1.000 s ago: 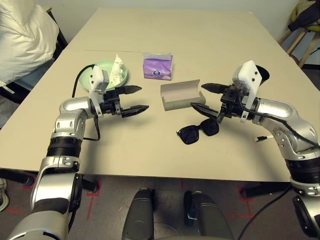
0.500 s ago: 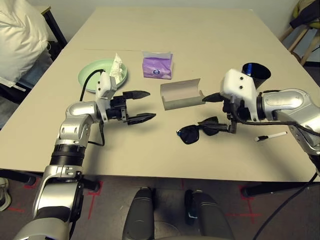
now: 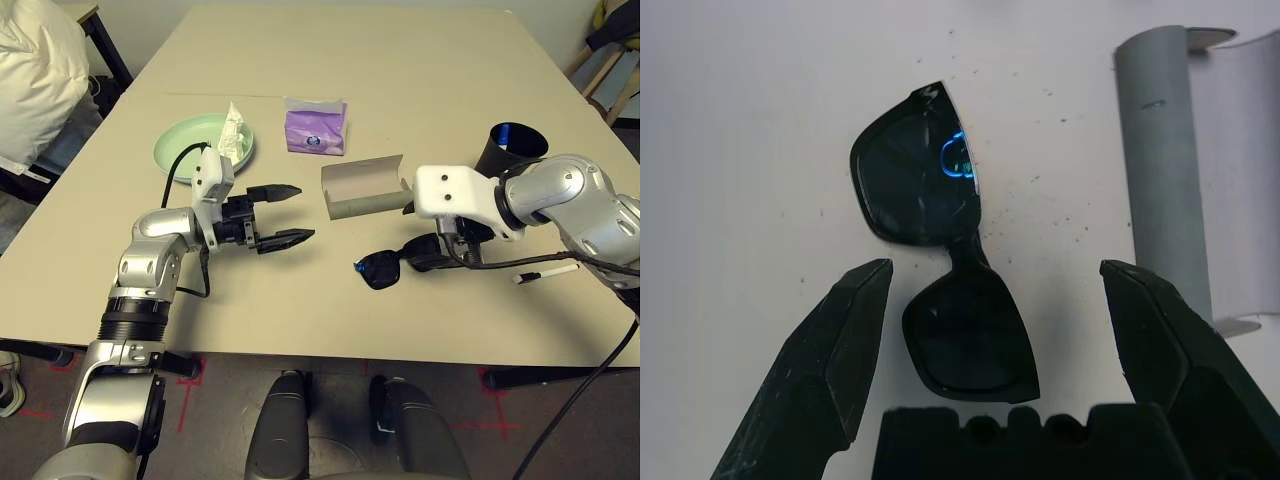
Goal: Organize and tidy the items on the table.
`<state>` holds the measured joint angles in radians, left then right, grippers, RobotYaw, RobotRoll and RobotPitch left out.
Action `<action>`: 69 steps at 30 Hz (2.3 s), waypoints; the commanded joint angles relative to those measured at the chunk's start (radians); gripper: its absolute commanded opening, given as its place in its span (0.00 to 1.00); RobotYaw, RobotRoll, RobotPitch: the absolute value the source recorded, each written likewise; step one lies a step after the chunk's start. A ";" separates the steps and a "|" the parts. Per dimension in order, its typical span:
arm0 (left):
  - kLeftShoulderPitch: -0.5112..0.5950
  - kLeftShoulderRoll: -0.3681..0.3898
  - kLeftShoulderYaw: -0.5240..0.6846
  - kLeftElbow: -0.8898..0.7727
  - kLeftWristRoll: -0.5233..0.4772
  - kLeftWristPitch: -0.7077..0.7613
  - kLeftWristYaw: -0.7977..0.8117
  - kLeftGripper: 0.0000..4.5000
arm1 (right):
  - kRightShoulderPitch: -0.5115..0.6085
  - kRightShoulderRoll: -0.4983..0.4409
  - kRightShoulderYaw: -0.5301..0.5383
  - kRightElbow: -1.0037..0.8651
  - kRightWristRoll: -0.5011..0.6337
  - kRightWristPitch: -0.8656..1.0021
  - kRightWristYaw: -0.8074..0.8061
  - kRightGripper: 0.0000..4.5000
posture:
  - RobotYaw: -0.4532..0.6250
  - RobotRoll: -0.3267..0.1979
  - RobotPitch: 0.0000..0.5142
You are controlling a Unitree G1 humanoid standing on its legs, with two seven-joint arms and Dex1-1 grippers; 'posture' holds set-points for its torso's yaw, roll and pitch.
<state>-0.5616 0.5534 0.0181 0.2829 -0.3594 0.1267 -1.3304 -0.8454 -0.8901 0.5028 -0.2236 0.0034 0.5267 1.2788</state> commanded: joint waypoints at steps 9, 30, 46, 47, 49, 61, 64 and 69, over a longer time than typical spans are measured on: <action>0.041 0.025 -0.050 -0.012 0.029 -0.124 -0.047 0.99 | -0.061 0.068 0.068 0.053 -0.127 -0.058 0.098 1.00 | 0.63 0.62 0.36; 0.062 0.030 -0.064 -0.043 0.045 -0.142 -0.018 0.99 | -0.060 0.143 0.109 0.126 -0.280 -0.070 0.157 1.00 | 0.65 0.62 0.35; 0.068 0.034 -0.064 -0.058 0.047 -0.136 -0.013 0.99 | -0.058 0.160 0.109 0.201 -0.322 -0.171 0.172 1.00 | 0.66 0.62 0.35; 0.069 0.034 -0.065 -0.058 0.048 -0.136 -0.013 0.99 | -0.058 0.162 0.108 0.204 -0.325 -0.174 0.173 1.00 | 0.66 0.62 0.35; 0.070 0.035 -0.066 -0.059 0.048 -0.136 -0.013 0.99 | -0.058 0.165 0.106 0.210 -0.328 -0.180 0.174 1.00 | 0.66 0.62 0.35; 0.085 0.036 -0.067 -0.080 0.046 -0.131 -0.002 1.00 | -0.058 0.185 0.098 0.240 -0.332 -0.210 0.174 0.37 | 0.67 0.62 0.35; 0.089 0.037 -0.067 -0.084 0.046 -0.129 0.001 1.00 | -0.059 0.189 0.096 0.239 -0.332 -0.212 0.174 0.09 | 0.67 0.62 0.35; 0.095 0.037 -0.068 -0.090 0.046 -0.126 0.004 1.00 | -0.067 0.190 0.087 0.230 -0.325 -0.210 0.178 0.09 | 0.67 0.62 0.33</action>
<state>-0.4862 0.5809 -0.0314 0.2134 -0.3183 -0.0001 -1.3238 -0.9025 -0.7053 0.6075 0.0103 -0.3255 0.3204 1.4515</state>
